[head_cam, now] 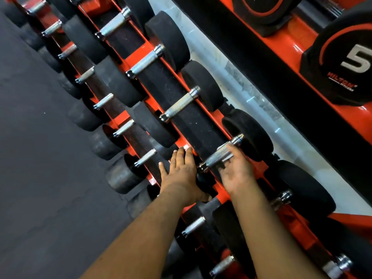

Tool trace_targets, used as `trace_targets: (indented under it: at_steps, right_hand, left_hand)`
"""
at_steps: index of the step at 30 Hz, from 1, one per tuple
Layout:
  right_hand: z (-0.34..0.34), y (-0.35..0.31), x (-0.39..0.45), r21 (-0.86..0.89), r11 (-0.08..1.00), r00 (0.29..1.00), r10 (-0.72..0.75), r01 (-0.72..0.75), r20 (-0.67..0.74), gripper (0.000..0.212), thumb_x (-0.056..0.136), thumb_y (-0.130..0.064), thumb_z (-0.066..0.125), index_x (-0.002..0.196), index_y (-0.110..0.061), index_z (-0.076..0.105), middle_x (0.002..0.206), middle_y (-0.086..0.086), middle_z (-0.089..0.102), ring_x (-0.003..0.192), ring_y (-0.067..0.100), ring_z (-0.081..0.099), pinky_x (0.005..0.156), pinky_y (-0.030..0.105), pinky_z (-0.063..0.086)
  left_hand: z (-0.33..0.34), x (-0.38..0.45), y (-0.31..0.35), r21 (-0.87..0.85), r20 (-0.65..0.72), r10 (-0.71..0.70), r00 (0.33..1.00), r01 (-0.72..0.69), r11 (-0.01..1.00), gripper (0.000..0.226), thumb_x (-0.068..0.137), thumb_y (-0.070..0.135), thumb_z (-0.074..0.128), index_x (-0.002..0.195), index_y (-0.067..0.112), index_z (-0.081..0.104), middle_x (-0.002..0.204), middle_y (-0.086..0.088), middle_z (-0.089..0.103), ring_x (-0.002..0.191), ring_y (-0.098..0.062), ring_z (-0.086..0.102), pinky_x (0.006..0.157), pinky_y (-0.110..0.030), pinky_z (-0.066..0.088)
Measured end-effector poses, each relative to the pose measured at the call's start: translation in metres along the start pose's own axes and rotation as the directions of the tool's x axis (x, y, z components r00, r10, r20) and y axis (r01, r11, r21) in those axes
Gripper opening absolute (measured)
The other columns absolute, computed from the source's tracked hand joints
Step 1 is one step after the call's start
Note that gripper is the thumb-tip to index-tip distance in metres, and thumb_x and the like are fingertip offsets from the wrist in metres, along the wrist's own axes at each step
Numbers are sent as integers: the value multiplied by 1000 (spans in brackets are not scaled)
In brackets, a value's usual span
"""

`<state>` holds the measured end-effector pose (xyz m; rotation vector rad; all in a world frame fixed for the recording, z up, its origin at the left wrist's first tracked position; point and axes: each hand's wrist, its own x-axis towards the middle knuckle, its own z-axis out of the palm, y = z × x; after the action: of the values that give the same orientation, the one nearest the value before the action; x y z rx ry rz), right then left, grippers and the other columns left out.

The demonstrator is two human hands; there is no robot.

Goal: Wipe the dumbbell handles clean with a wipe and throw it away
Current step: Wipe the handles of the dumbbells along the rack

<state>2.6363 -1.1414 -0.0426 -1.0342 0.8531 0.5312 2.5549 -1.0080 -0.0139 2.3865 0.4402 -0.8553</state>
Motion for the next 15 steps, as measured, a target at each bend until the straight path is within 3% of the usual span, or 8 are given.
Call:
trace_targets:
  at_steps: [4,7,9,11,12,15]
  right_hand:
    - [5,-4,-4,-21,998,998,55,-55,17,13,98,-21,58,102,-10,64,99,11,68,90,23,64,101,41,47]
    - [4,-20,6,56,997,997,-44,48,-66,19,99,-24,57,110,-11,65,113,11,69,102,21,65,103,40,47]
    - [2,-1,4,-35,999,998,-10,8,-58,30,96,-25,63,121,-10,64,118,12,69,101,23,67,92,38,54]
    - [1,20,-3,-149,986,997,76,-77,-12,28,94,-23,65,118,-10,65,108,14,69,88,24,68,72,34,59]
    - [1,21,-5,-154,984,996,94,-93,1,23,94,-22,64,114,-9,66,103,14,70,84,24,67,70,34,59]
    - [0,1,2,17,1000,999,-1,1,-37,14,98,-21,59,103,-10,65,100,12,70,90,22,67,84,36,53]
  left_hand:
    - [0,0,0,-5,-6,3,1000,-3,1000,155,59,54,93,159,20,-20,168,1,-22,154,-19,-22,123,-62,-7]
    - [0,1,0,-3,-6,4,1000,-4,1000,155,58,54,93,159,20,-19,168,1,-22,155,-19,-22,122,-62,-7]
    - [1,1,0,0,-15,7,1000,-7,1000,155,58,55,93,159,20,-19,169,1,-22,155,-19,-21,123,-62,-6]
    - [2,1,-1,-3,-19,9,1000,-9,1000,155,58,55,93,160,20,-19,169,1,-21,155,-19,-21,123,-62,-7]
    - [2,1,-1,-5,-22,9,1000,-9,1000,155,58,54,93,160,21,-18,169,1,-21,155,-19,-21,123,-61,-7]
    - [2,1,-1,-4,-14,8,1000,-8,1000,154,58,54,93,159,20,-19,169,1,-22,154,-20,-22,122,-62,-8]
